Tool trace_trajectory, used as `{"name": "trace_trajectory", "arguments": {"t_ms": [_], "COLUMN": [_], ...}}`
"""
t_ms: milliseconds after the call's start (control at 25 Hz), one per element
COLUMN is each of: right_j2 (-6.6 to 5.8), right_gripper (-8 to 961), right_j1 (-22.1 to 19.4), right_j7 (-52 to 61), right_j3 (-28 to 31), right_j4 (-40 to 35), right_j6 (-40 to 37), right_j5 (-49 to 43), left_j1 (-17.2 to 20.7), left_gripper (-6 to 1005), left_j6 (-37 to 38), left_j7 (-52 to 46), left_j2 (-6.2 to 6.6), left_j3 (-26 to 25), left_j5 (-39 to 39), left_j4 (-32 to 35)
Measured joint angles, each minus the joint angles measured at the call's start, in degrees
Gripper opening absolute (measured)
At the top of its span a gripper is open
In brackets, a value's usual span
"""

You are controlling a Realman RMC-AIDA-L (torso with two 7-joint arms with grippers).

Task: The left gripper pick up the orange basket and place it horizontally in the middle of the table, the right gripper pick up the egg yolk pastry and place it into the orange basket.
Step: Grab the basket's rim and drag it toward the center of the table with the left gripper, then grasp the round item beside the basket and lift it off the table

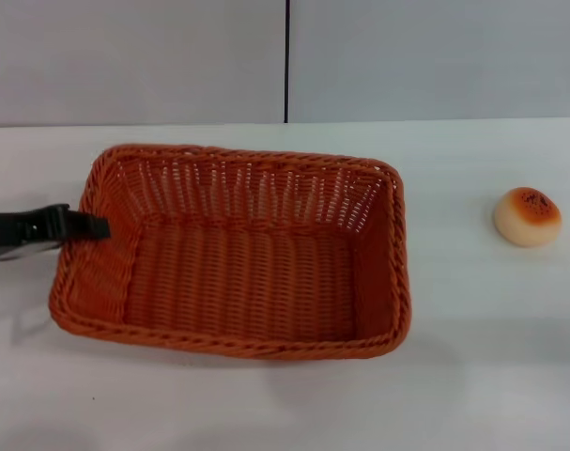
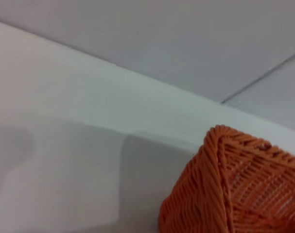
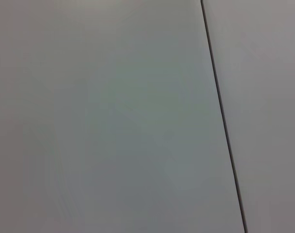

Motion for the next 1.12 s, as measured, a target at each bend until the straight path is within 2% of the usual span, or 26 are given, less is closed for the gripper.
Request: {"name": "trace_trajectory", "arguments": {"t_ms": [200,240,440,520,560,600,680,720,760,800,880,920,960,1000,1040,1080,1120], "right_j2": [0.00,0.02,0.11,0.12,0.05,0.05,-0.08,-0.08,-0.05,-0.05,0.03,0.04,-0.25,-0.25,-0.74,-0.74,-1.15], "right_gripper": [621,621,621,621,621,621,622,622,622,622,622,622,622,622,622,622,622], "right_j1": [-0.4,-0.5,-0.6,-0.7,-1.3,-1.3,-3.7,-3.7,-6.4,-6.4,-9.7,-10.7,-12.8,-12.8,-14.2,-14.2,-14.7], "right_j7": [0.0,0.0,0.0,0.0,0.9,0.9,7.4,7.4,14.9,14.9,25.9,30.0,42.7,42.7,52.7,52.7,58.8], "right_j3": [0.0,0.0,0.0,0.0,0.0,0.0,-0.2,-0.2,-0.4,-0.4,-0.4,-0.4,0.0,0.0,1.0,1.0,2.2], "right_j4": [0.0,0.0,0.0,0.0,-0.4,-0.4,-4.6,-4.6,-9.9,-9.9,-17.4,-19.7,-26.1,-26.1,-31.2,-31.2,-34.4], "right_j6": [-0.3,-0.4,-0.6,-1.2,-2.3,-2.3,-2.9,-2.9,-1.7,-1.7,1.6,3.0,6.7,6.7,9.0,9.0,9.7], "right_j5": [0.0,0.0,0.0,0.0,0.0,0.0,-1.0,-1.0,-3.1,-3.1,-5.8,-7.1,-11.9,-11.9,-17.6,-17.6,-22.2], "left_j1": [-0.1,-0.3,-0.6,-0.8,-1.1,-1.1,-1.4,-1.6,-2.4,-2.4,-3.0,-3.9,-4.8,-4.8,-5.4,-5.4,-5.7], "left_gripper": [204,216,378,457,503,550,643,659,675,691,723,739,755,755,754,754,754], "left_j6": [0.7,2.2,3.3,3.9,4.1,4.1,4.1,4.1,4.0,4.0,4.0,4.0,4.4,4.4,4.8,4.8,5.1], "left_j7": [1.6,2.8,4.2,5.7,8.3,8.3,11.3,13.0,18.4,18.4,21.5,28.1,34.6,34.6,41.7,41.7,46.0], "left_j2": [0.16,0.17,0.32,0.26,0.21,0.21,0.22,0.25,0.29,0.29,0.30,0.29,0.35,0.35,0.43,0.43,0.43], "left_j3": [-3.5,-6.4,-8.8,-10.9,-13.9,-13.9,-16.5,-17.8,-21.3,-21.3,-23.2,-26.9,-30.4,-30.4,-33.6,-33.6,-35.1], "left_j5": [-2.6,-3.3,-3.4,-3.7,-4.9,-4.9,-6.7,-7.7,-10.0,-10.0,-11.0,-14.5,-18.4,-18.4,-22.2,-22.2,-24.2], "left_j4": [-0.5,-0.6,-2.3,-3.0,-3.8,-3.8,-5.5,-6.6,-9.9,-9.9,-11.8,-16.6,-22.1,-22.1,-27.2,-27.2,-29.7]}}
